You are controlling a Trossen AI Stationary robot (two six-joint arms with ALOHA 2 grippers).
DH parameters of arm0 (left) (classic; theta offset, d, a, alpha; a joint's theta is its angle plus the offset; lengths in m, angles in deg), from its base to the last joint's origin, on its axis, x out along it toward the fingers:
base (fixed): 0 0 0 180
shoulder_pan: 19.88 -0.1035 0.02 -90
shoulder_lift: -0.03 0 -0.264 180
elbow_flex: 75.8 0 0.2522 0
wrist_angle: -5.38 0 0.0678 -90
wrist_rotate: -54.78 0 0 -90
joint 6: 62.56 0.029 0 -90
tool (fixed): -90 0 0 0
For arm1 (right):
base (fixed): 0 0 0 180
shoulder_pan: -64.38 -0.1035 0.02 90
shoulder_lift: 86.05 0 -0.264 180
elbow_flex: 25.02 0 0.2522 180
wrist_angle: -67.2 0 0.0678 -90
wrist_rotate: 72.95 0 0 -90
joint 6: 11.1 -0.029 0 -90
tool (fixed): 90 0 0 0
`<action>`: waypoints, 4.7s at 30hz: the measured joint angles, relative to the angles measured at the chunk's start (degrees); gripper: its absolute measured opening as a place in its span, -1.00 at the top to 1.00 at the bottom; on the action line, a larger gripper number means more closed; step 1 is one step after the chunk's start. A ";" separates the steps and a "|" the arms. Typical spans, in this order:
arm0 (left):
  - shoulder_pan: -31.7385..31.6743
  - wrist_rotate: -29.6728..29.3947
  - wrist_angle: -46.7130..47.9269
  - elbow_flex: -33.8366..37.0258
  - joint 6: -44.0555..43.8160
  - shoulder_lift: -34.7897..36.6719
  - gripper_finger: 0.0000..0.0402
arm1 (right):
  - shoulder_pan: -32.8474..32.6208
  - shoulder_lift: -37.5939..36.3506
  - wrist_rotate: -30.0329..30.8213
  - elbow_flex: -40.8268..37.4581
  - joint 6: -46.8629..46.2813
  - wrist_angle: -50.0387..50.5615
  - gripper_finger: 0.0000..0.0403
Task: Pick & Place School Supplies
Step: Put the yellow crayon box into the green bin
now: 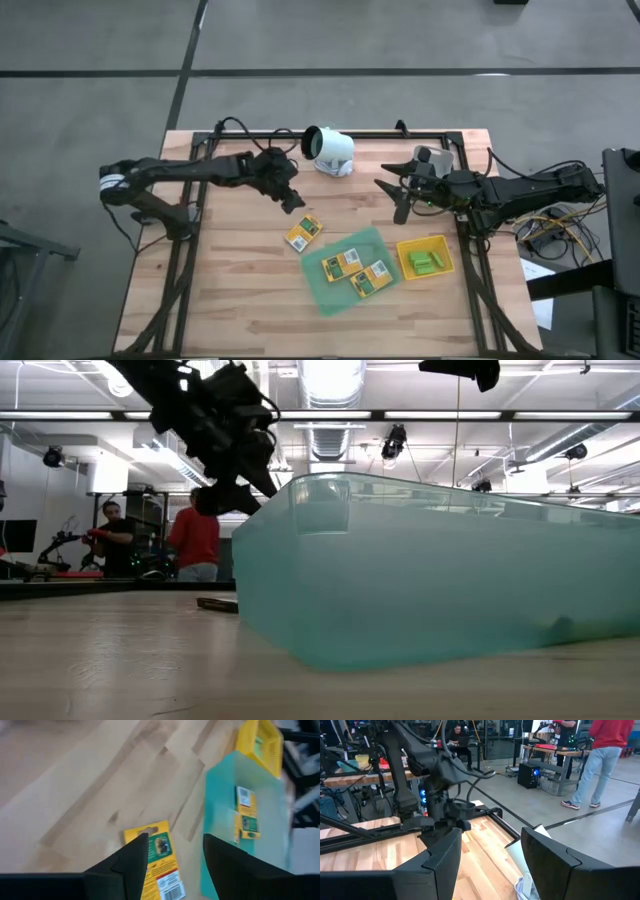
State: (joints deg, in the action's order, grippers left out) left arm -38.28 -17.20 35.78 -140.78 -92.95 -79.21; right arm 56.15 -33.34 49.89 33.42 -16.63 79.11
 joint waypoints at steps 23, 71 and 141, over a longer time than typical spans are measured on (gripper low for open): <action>-3.61 14.21 -23.04 8.63 1.36 -13.85 0.04 | 0.00 0.00 0.00 0.00 -0.01 0.00 -0.01; -5.88 26.20 -24.80 7.14 1.11 -23.54 0.04 | 0.00 0.00 0.00 0.00 -0.01 0.00 -0.01; -0.88 20.11 -23.08 7.15 29.87 -23.51 0.98 | 0.00 0.00 0.01 0.00 -0.01 0.00 -0.01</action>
State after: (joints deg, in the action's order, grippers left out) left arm -39.16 2.92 12.70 -133.63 -63.08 -102.72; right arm 56.15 -33.34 49.90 33.42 -16.64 79.11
